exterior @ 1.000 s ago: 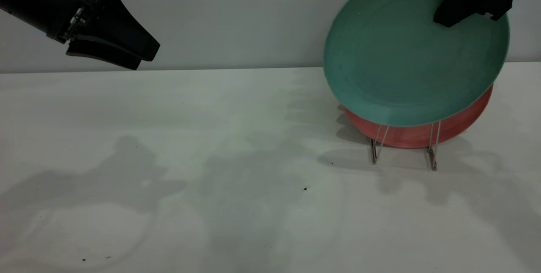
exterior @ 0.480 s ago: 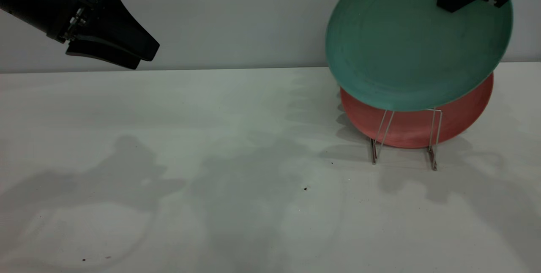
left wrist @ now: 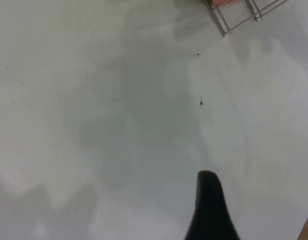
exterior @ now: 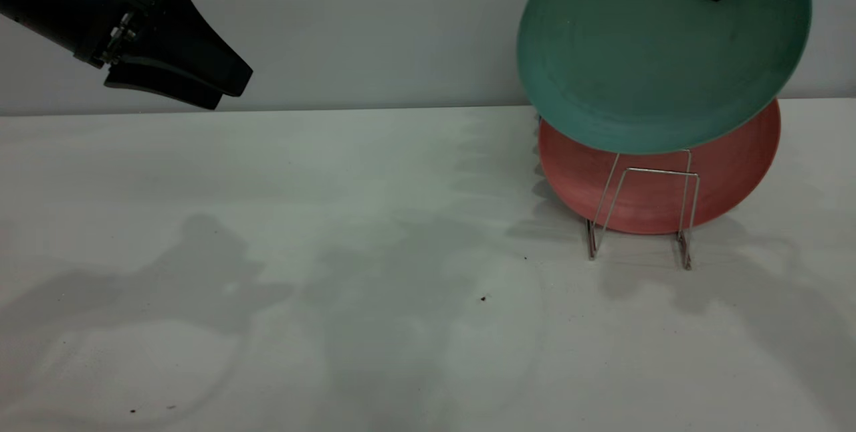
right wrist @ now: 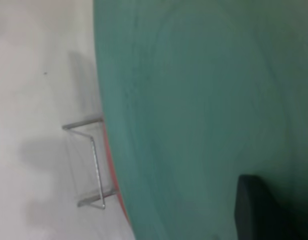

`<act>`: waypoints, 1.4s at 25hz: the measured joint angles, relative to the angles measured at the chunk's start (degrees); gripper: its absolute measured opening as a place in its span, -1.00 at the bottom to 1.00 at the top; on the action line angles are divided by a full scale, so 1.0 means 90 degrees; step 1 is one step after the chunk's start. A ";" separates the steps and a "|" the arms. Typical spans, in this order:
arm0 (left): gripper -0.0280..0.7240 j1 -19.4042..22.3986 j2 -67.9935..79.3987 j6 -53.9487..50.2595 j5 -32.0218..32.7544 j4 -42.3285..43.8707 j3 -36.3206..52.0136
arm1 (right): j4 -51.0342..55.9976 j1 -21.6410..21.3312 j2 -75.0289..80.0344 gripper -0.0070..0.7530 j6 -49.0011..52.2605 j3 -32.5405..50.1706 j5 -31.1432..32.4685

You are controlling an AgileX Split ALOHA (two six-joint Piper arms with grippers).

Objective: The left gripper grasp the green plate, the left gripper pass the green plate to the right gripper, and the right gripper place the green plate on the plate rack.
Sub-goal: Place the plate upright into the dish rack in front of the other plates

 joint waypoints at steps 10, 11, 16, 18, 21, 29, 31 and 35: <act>0.52 0.0000 0.0000 0.0005 -0.0007 0.0000 0.0000 | -0.0028 -0.0415 0.0247 -0.65 0.0438 0.0000 0.0153; 0.52 0.0000 0.0000 0.0005 -0.0007 0.0000 0.0000 | -0.0028 -0.0444 0.0281 -0.65 0.0458 0.0000 0.0208; 0.52 0.0000 0.0144 0.0005 -0.0013 0.0000 0.0000 | 0.0057 -0.0445 0.0361 -0.65 0.0465 0.0000 0.0277; 0.52 0.0000 0.0210 0.0005 -0.0013 0.0000 0.0000 | 0.0188 -0.0450 0.0367 -0.65 0.0465 0.0000 0.0265; 0.52 0.0000 0.0230 0.0005 -0.0013 0.0000 0.0000 | 0.0377 -0.0450 0.0367 -0.64 0.0465 0.0000 0.0252; 0.52 0.0000 0.0235 0.0005 -0.0013 -0.0006 0.0000 | 0.0597 -0.0450 0.0367 -0.38 0.0471 0.0000 0.0278; 0.52 0.0000 0.0235 0.0005 -0.0006 -0.0006 0.0000 | 0.0609 -0.0450 0.0367 -0.26 0.0478 0.0000 0.0315; 0.52 0.0000 0.0235 0.0005 -0.0007 -0.0006 0.0000 | 0.0609 -0.0450 0.0368 -0.09 0.0483 0.0000 0.0327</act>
